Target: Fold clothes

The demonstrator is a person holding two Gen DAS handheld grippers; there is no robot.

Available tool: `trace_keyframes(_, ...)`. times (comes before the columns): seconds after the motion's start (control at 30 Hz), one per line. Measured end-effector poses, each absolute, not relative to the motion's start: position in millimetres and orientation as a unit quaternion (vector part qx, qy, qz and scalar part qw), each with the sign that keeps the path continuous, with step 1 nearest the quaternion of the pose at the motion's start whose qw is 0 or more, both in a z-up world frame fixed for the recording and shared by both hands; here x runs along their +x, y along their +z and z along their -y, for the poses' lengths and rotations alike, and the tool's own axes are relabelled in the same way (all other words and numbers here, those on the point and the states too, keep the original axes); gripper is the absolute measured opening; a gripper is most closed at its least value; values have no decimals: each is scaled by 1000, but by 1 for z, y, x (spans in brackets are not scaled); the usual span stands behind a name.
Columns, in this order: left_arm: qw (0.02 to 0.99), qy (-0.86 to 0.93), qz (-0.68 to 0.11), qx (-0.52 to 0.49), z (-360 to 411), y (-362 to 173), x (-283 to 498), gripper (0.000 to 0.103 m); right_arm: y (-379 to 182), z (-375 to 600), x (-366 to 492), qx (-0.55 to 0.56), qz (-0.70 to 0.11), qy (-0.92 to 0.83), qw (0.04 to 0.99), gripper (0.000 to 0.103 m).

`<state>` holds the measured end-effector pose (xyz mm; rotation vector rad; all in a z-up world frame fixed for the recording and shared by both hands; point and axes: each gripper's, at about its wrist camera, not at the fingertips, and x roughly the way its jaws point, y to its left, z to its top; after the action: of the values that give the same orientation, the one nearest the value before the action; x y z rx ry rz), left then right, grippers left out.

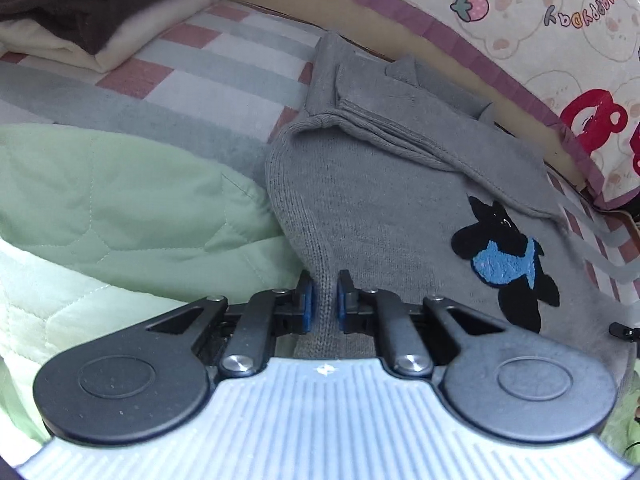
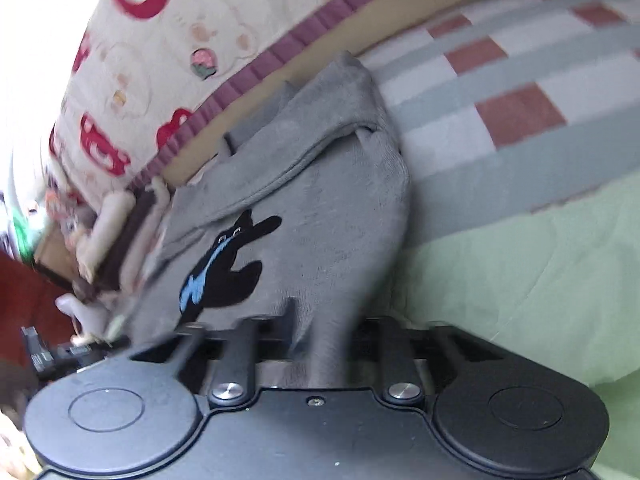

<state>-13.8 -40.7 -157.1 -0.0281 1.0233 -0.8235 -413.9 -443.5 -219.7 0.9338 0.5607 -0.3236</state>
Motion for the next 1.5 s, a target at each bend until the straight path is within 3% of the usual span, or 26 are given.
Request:
trace_keyframes(0.3, 812, -360, -459, 9, 64, -158, 12, 55, -234, 449, -392, 454, -312, -143, 823, 43)
trace_keyframes(0.47, 785, -361, -503, 23, 67, -169, 12, 62, -233, 452, -394, 468, -319, -128, 814, 44)
trace_keyframes(0.53, 771, -382, -509, 28, 62, -167, 4, 60, -230, 450, -396, 467, -324, -111, 815, 43)
trace_keyframes(0.57, 770, -389, -504, 37, 61, -165, 1, 53, -229, 447, -398, 465, -319, -100, 820, 40)
trace_keyframes(0.6, 774, -394, -493, 52, 60, -162, -2, 31, -229, 443, -401, 462, -315, -88, 824, 37)
trace_keyframes(0.63, 776, -398, -486, 57, 59, -159, -3, 21, -229, 440, -403, 460, -310, -77, 829, 29)
trace_keyframes(0.67, 777, -400, -483, 52, 58, -158, -1, 17, -230, 438, -404, 459, -307, -71, 831, 28)
trace_keyframes(0.77, 779, -392, -489, 3, 54, -159, 10, 16, -241, 443, -393, 474, -309, -93, 819, 30)
trace_keyframes(0.87, 776, -397, -489, -19, 60, -163, 17, 24, -249, 459, -381, 517, -280, -111, 801, 32)
trace_keyframes(0.9, 775, -401, -488, -24, 63, -164, 18, 30, -247, 462, -376, 516, -276, -106, 804, 28)
trace_keyframes(0.93, 773, -405, -487, -29, 67, -166, 19, 31, -243, 463, -369, 501, -284, -99, 812, 10)
trace_keyframes(0.97, 773, -408, -484, -29, 70, -167, 18, 30, -237, 462, -363, 480, -291, -91, 823, 8)
trace_keyframes(1.0, 776, -411, -478, -19, 73, -166, 17, 9, -229, 462, -360, 462, -290, -79, 834, 8)
trace_keyframes(1.2, 818, -406, -406, 30, 85, -136, 19, 9, -179, 484, -348, 415, -230, -56, 878, 7)
trace_keyframes(1.4, 820, -416, -386, 79, 118, -110, 41, 9, -134, 514, -303, 371, -209, -77, 902, 7)
trace_keyframes(1.5, 823, -414, -387, 37, 119, -102, 57, 9, -118, 523, -291, 360, -188, -89, 909, 7)
